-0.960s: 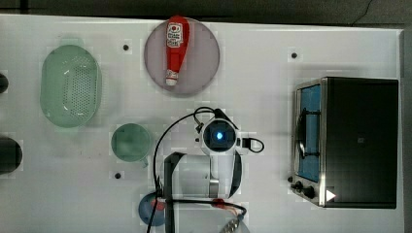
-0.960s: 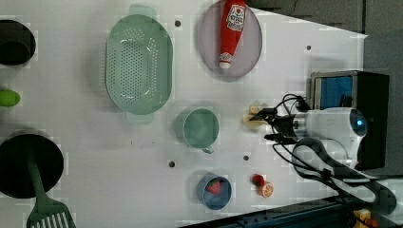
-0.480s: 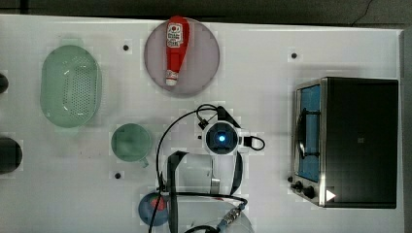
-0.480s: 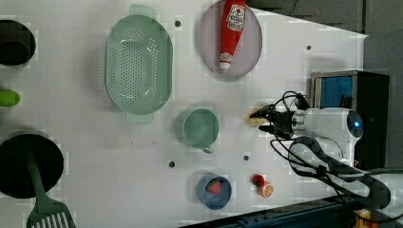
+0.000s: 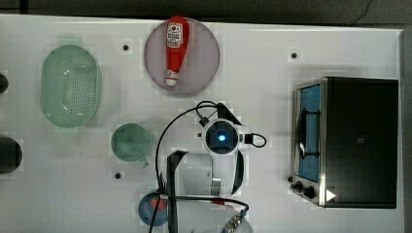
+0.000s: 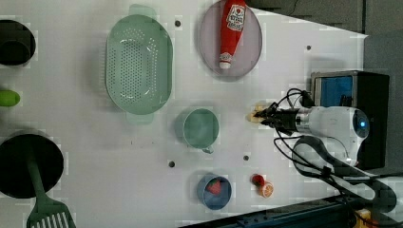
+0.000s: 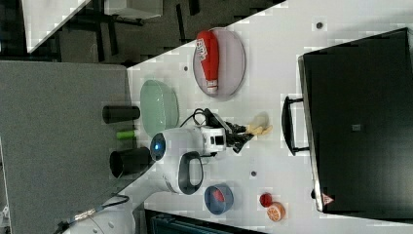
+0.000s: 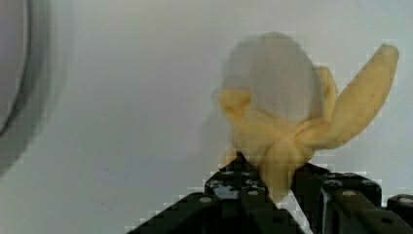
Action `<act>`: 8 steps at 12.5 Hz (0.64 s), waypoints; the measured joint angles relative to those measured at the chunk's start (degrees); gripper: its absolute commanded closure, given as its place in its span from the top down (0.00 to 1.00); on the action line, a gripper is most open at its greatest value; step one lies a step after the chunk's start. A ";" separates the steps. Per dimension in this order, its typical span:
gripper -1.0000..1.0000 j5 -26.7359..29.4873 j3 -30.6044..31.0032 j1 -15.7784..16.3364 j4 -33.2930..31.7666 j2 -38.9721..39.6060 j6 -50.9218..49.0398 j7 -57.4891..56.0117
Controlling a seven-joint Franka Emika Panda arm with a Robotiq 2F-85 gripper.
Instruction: Pick Banana and place it in mug.
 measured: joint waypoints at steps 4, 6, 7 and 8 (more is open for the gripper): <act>0.27 0.70 -2.04 0.15 0.34 -15.45 -22.21 0.00; 0.27 1.19 -2.51 -0.72 4.14 -24.14 -34.52 0.00; 0.27 0.67 -2.43 -1.05 7.72 -27.09 -37.99 0.02; 0.27 0.17 -2.64 -1.14 11.19 -29.63 -40.45 0.04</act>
